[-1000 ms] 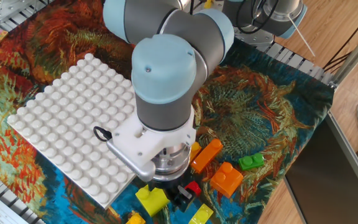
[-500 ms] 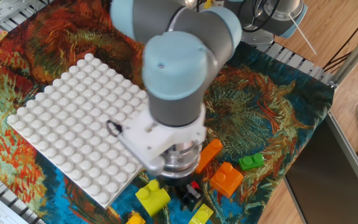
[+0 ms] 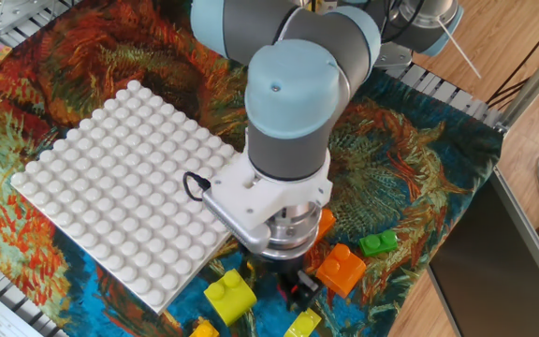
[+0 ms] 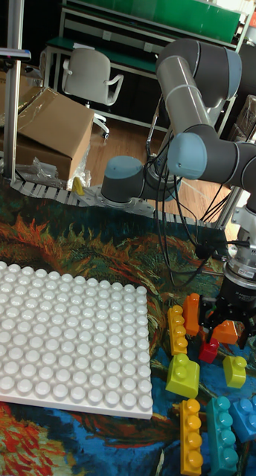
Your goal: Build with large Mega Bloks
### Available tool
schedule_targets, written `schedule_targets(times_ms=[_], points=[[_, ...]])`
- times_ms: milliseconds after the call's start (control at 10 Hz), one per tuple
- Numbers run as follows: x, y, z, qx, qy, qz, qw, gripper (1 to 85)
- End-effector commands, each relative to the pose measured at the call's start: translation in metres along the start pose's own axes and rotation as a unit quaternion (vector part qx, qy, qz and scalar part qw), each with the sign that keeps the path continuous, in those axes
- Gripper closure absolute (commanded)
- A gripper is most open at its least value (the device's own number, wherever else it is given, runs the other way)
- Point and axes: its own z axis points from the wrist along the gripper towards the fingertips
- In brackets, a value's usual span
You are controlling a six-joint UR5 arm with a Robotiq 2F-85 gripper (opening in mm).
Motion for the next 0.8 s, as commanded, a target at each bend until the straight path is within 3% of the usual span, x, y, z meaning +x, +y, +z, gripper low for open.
schedule_targets(times_ms=[0, 300, 400, 600, 700], points=[[0.01, -0.007, -0.001, 0.013, 0.014, -0.005, 0.9998, 22.7], [0.016, -0.012, 0.0, 0.026, 0.017, 0.014, 0.9994, 23.3], [0.022, -0.011, 0.002, 0.04, 0.02, 0.023, 0.9987, 23.3], [0.03, -0.033, -0.001, 0.101, 0.022, 0.006, 0.9946, 23.3], [0.031, -0.032, -0.003, 0.1, 0.026, 0.011, 0.9946, 23.3]])
